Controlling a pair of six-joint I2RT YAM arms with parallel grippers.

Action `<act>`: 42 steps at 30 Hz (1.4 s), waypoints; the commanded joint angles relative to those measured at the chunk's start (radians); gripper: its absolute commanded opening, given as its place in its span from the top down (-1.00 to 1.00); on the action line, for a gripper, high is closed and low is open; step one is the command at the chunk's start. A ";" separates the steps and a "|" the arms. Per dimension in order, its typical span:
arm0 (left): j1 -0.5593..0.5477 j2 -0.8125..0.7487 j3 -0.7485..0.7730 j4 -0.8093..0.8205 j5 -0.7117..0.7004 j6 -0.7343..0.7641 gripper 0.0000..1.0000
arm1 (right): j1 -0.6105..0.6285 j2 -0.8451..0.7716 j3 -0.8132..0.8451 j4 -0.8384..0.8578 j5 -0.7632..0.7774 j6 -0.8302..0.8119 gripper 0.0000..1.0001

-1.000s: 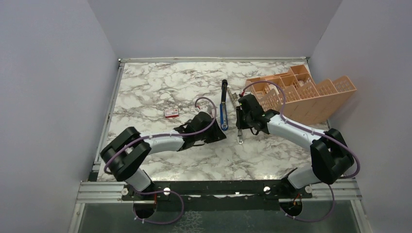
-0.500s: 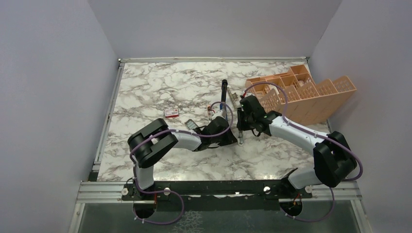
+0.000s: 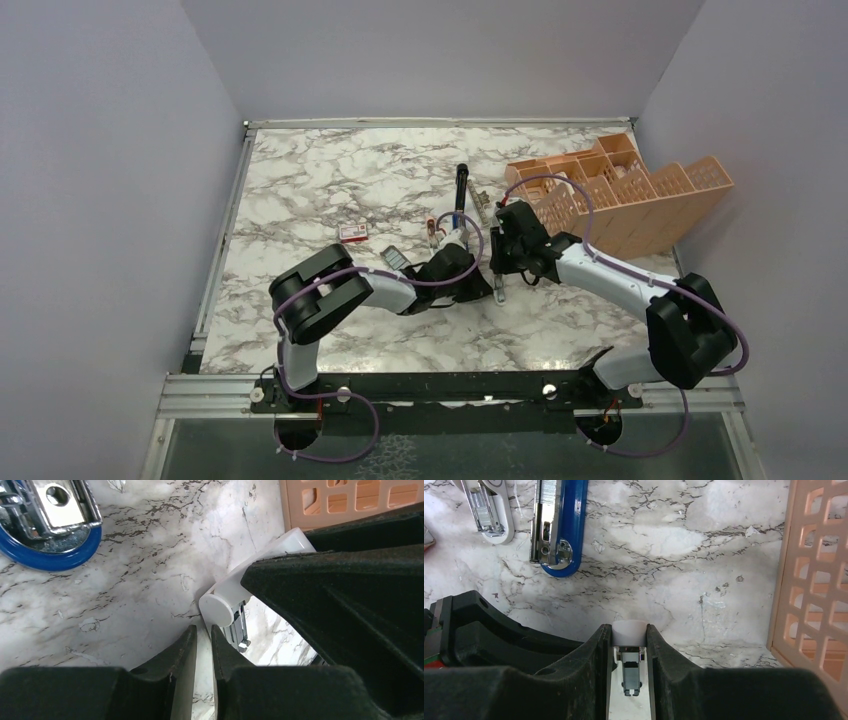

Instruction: Load the staples into the stapler

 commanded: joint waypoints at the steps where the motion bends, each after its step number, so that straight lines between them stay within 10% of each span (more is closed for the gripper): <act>1: -0.019 0.021 -0.042 0.061 0.041 0.001 0.59 | -0.001 -0.020 0.014 0.003 -0.046 0.026 0.39; 8: -0.029 0.044 -0.036 0.121 0.070 0.017 0.52 | 0.000 -0.032 0.027 -0.003 -0.039 0.032 0.39; 16: -0.030 0.101 -0.042 0.120 0.053 -0.015 0.98 | -0.001 -0.048 0.013 -0.052 -0.053 0.051 0.39; 42: 0.018 0.127 -0.059 0.095 0.028 -0.043 0.99 | 0.037 -0.106 -0.096 -0.215 -0.198 0.118 0.45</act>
